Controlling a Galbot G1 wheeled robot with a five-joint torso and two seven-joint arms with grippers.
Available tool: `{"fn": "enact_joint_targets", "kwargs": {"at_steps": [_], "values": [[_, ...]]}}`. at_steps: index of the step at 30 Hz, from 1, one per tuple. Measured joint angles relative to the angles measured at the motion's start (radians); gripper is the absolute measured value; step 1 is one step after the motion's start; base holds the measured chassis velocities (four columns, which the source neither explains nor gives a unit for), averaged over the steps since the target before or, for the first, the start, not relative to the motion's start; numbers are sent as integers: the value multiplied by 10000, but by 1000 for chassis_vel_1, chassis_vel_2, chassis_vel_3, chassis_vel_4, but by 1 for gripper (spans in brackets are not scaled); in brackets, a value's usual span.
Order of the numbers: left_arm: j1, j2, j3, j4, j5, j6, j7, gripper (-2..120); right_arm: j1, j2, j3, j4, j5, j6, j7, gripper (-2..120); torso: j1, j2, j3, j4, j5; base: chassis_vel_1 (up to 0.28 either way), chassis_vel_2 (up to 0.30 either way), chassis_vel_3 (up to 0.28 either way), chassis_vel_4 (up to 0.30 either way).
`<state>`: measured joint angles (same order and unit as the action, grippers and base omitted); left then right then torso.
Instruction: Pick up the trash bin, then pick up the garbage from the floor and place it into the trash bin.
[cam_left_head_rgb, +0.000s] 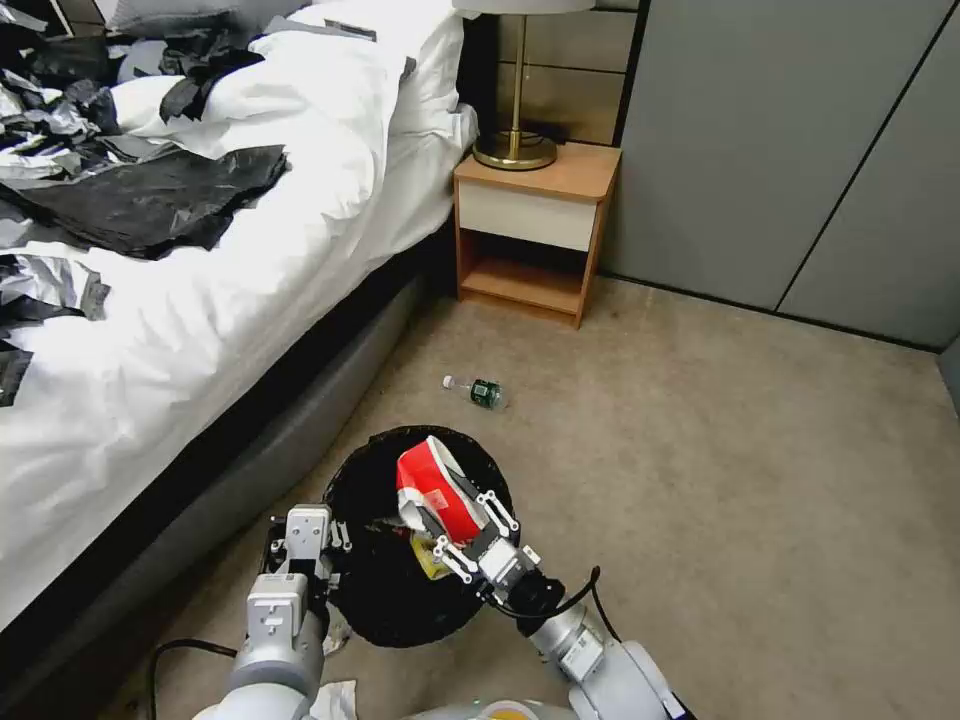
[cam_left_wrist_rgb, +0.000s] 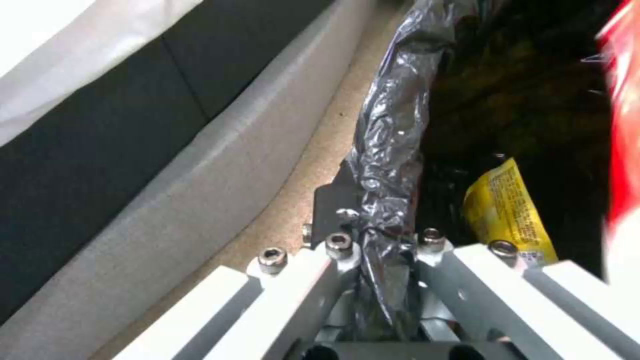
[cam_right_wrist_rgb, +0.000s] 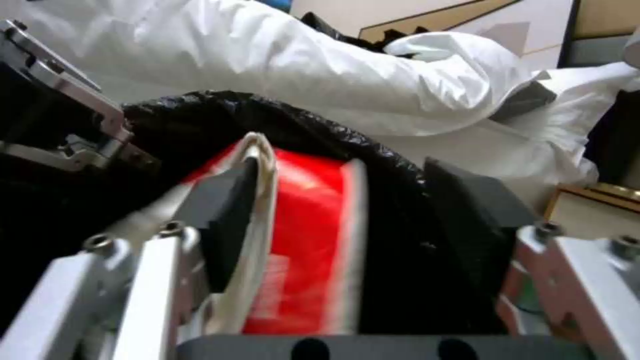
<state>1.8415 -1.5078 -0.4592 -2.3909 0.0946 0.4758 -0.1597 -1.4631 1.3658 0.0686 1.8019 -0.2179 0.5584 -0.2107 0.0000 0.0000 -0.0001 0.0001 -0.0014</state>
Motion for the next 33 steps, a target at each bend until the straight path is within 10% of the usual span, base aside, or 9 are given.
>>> {"fn": "enact_joint_targets", "kwargs": {"at_steps": [9, 23, 33], "values": [[-8, -9, 25, 9, 10, -5, 1, 0, -104, -50, 4, 96, -178, -34, 1, 99, 0, 0, 1, 8, 21, 0, 0, 0, 0], [-16, -28, 43, 9, 47, -13, 9, 0, -295, -194, 6, 173, -420, -64, 137, 100, 0, 0, 1, 3, 17, 0, 0, 0, 0], [-23, -35, 90, -53, 76, -23, 11, 0, -687, -590, -8, 994, 1525, -2731, 1409, 100, 0, 0, 1, -8, 23, 0, 0, 0, 0]]}}
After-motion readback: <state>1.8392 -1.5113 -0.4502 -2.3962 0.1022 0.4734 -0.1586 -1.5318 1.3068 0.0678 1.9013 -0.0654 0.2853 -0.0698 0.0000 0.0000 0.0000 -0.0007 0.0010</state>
